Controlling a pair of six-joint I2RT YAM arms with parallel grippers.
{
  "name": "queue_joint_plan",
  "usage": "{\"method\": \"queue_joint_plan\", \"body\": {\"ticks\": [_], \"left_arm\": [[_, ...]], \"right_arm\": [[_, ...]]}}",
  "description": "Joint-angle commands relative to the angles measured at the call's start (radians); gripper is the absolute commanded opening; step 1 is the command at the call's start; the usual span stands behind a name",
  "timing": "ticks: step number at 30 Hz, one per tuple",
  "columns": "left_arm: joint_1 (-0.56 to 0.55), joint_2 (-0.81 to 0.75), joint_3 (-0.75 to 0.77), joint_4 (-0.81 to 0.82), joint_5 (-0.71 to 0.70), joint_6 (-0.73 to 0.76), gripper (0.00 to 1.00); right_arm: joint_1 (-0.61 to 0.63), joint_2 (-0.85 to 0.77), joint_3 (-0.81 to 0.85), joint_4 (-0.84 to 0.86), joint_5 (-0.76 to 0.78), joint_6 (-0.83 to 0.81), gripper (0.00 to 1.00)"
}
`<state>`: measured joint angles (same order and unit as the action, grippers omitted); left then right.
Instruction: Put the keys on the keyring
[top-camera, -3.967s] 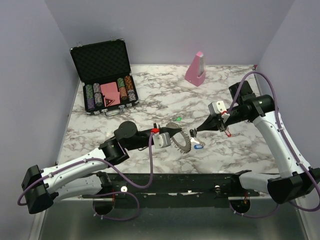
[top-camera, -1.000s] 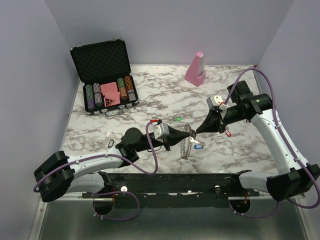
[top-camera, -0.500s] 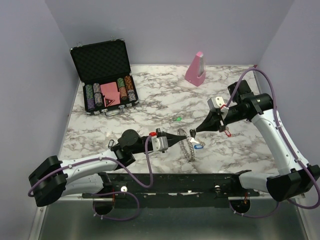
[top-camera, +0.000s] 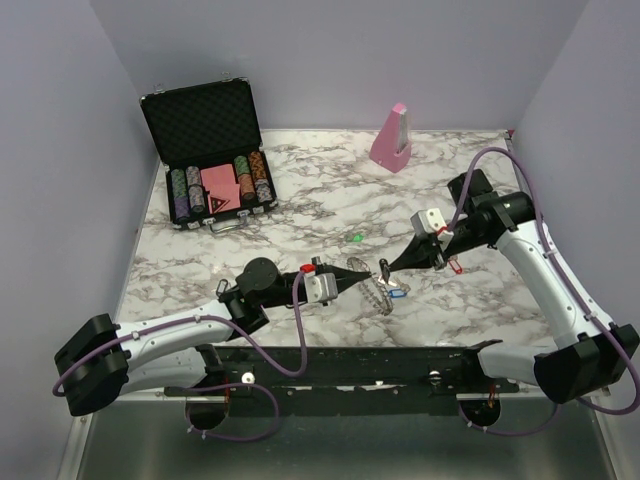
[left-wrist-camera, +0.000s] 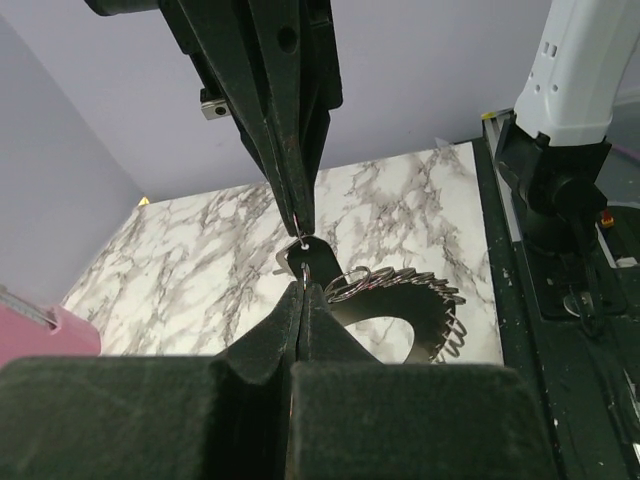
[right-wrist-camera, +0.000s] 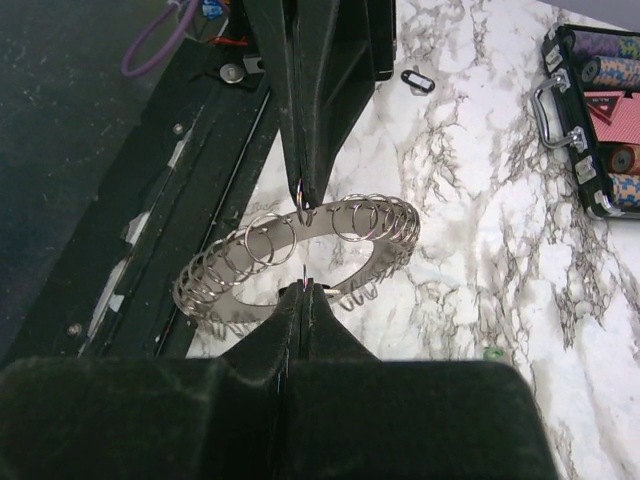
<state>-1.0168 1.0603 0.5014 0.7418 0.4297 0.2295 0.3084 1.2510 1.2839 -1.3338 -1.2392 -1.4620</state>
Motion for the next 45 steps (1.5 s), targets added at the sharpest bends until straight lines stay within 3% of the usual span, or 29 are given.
{"method": "queue_joint_plan", "body": {"ticks": [1,9,26,39,45], "left_arm": [[-0.005,-0.008,0.011,0.053,-0.017,-0.036,0.0],[-0.003,-0.008,0.048,0.016,-0.016,-0.051,0.0],[-0.005,0.017,-0.004,0.154,-0.063,-0.163,0.0],[-0.005,0.096,-0.138,0.587,-0.18,-0.436,0.0],[-0.005,0.073,-0.095,0.48,-0.183,-0.437,0.0]], "right_arm": [[0.006,-0.009,-0.024,-0.085,0.041,-0.08,0.01],[0.006,0.022,0.003,-0.087,0.031,-0.015,0.01],[0.005,0.018,0.054,-0.085,-0.015,0.052,0.01],[0.005,-0.001,0.107,-0.025,-0.048,0.259,0.01],[0.005,-0.007,0.097,0.007,-0.036,0.298,0.01]]}}
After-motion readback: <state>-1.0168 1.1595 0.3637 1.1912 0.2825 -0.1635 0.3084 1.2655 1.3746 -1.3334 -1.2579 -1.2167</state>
